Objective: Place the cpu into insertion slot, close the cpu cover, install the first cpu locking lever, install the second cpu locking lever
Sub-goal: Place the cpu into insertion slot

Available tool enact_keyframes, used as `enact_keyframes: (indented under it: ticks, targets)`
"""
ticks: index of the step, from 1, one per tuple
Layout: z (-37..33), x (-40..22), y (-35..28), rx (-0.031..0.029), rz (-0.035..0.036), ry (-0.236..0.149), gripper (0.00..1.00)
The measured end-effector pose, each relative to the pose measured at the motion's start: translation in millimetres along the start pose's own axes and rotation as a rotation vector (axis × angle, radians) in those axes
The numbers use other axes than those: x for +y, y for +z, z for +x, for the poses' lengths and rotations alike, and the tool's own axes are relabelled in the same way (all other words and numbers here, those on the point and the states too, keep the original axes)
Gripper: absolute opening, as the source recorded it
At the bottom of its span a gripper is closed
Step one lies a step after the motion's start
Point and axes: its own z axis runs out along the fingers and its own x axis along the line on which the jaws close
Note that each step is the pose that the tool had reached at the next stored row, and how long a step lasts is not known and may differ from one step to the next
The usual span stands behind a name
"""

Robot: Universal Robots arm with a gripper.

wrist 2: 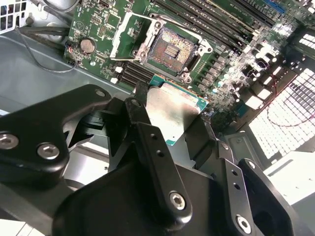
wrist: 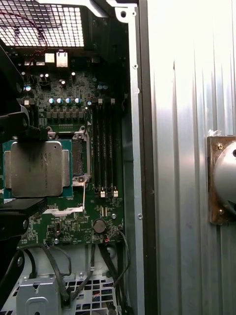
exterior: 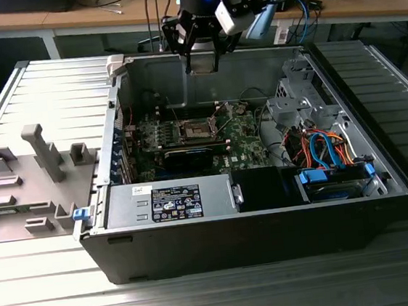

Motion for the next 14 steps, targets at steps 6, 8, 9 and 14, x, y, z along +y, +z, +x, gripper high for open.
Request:
enact_keyframes:
  ticks: [6,8,9,14]
  targets:
    - [0.0,-0.1,1.5,0.0000,0.0001,0.000,0.55]
    - [0.0,-0.2,1.9,0.0000,0.0000,0.000,0.55]
    - [0.0,-0.2,2.0,0.0001,0.0001,0.000,0.55]
    - [-0.1,-0.3,3.0,0.0000,-0.0001,0.000,0.55]
